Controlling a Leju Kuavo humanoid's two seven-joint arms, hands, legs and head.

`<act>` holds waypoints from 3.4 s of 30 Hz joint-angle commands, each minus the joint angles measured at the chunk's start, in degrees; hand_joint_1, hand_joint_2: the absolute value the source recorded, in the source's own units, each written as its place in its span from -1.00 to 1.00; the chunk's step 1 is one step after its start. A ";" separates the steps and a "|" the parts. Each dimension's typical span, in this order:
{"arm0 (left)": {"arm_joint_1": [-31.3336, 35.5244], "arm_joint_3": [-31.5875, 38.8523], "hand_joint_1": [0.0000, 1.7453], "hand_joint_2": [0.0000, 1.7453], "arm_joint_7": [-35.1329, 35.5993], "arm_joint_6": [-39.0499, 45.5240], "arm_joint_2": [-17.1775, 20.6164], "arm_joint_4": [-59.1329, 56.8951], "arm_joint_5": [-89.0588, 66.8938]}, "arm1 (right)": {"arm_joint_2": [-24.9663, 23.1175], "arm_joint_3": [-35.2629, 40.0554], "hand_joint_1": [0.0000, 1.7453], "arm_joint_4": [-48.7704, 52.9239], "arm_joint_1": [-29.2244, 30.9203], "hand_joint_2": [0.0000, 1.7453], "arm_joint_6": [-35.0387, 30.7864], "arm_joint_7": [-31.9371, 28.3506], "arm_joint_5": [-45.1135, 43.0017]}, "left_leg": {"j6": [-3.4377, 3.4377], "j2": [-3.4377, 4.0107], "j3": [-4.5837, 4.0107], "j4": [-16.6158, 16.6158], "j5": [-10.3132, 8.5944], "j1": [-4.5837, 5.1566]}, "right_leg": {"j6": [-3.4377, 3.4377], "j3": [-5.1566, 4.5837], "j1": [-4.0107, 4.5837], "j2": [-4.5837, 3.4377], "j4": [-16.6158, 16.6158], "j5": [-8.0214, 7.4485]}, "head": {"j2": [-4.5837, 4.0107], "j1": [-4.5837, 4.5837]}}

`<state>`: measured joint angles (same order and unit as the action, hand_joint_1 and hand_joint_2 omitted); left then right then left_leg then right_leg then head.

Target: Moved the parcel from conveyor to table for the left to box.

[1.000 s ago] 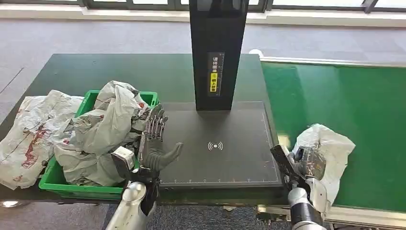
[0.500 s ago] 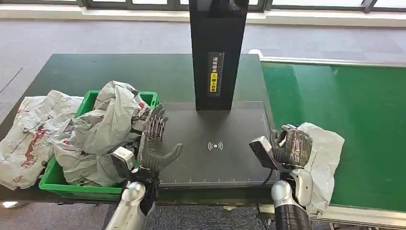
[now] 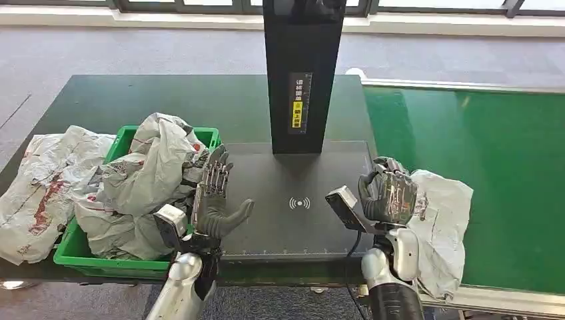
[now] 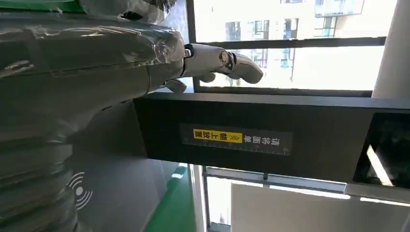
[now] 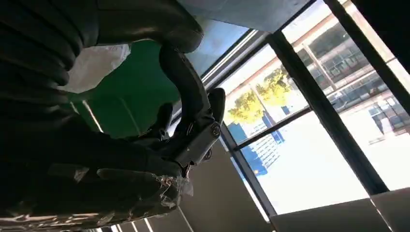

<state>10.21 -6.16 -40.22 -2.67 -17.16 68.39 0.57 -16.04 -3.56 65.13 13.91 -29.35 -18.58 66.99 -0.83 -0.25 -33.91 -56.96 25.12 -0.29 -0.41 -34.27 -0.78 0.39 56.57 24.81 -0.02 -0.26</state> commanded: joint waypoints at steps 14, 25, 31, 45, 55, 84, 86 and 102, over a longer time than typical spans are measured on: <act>-3.80 -0.15 -1.00 1.00 0.22 2.56 -2.84 -2.28 0.53 | 17.34 -21.88 -1.00 -41.93 13.98 -1.00 -10.65 27.56 18.84 | 0.12 0.01 0.32 0.05 0.12 0.08 | -0.06 0.37 -0.05 -0.01 -0.25 -0.01 | -0.02 0.00; -3.76 -0.97 -1.00 1.00 0.22 3.06 -2.84 -2.38 0.51 | 18.14 -30.74 -1.00 -47.45 15.89 -1.00 3.37 21.15 11.62 | 0.12 0.09 0.28 0.05 0.14 0.11 | -0.06 0.28 -0.07 -0.07 -0.19 0.02 | -0.02 0.00; -3.49 -1.64 -1.00 1.00 0.22 3.40 -2.84 -2.73 0.66 | 18.15 -34.13 -1.00 -47.79 15.38 -1.00 9.20 18.04 8.16 | 0.12 0.06 0.38 0.07 0.19 0.09 | -0.04 0.40 -0.05 -0.07 -0.22 0.07 | -0.02 0.00; -2.22 -1.73 -1.00 1.00 0.22 2.87 -2.84 -4.26 0.52 | 17.70 -36.01 1.00 -47.68 13.55 1.00 19.61 10.73 5.60 | 0.15 0.04 0.40 0.06 0.14 0.02 | -0.07 0.46 0.02 -0.09 -0.31 0.00 | -0.02 0.00; -2.67 -1.62 -1.00 1.00 0.22 3.15 -2.84 -3.60 0.42 | 16.62 -37.31 1.00 -46.92 14.17 1.00 19.58 3.37 2.53 | 0.10 0.31 0.69 0.05 0.25 0.02 | -0.06 0.64 0.06 -0.36 -0.27 -0.01 | -0.02 0.00; -1.20 1.01 -1.00 1.00 0.22 -0.59 -2.84 -4.59 -0.28 | 7.12 -10.64 1.00 -8.88 4.84 1.00 40.30 -21.42 -54.74 | -0.03 0.50 0.49 0.02 0.27 -0.03 | 0.02 0.32 0.08 -0.54 -0.06 0.00 | -0.02 0.00; -1.10 1.53 -1.00 1.00 0.22 -0.89 -2.84 -4.52 -0.39 | 6.45 -7.61 1.00 -5.83 4.21 1.00 40.00 -21.42 -55.67 | -0.03 0.57 0.46 0.00 0.28 -0.05 | 0.02 0.29 0.09 -0.63 -0.06 0.00 | -0.02 0.00; -1.12 1.82 -1.00 1.00 0.22 -1.07 -2.84 -4.40 -0.53 | 6.16 -6.10 1.00 -4.42 3.81 1.00 39.65 -21.42 -55.75 | -0.01 0.44 0.56 0.05 0.29 -0.05 | 0.02 0.45 0.08 -0.48 -0.15 0.04 | -0.02 0.00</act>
<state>10.62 -6.71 -40.22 -3.54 -17.16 65.83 -0.09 -9.70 -12.13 59.56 17.31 10.45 -40.26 11.45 -0.89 0.10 -33.52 -56.97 25.35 -0.36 -0.40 -33.97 -0.69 -0.01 56.49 24.82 -0.04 -0.26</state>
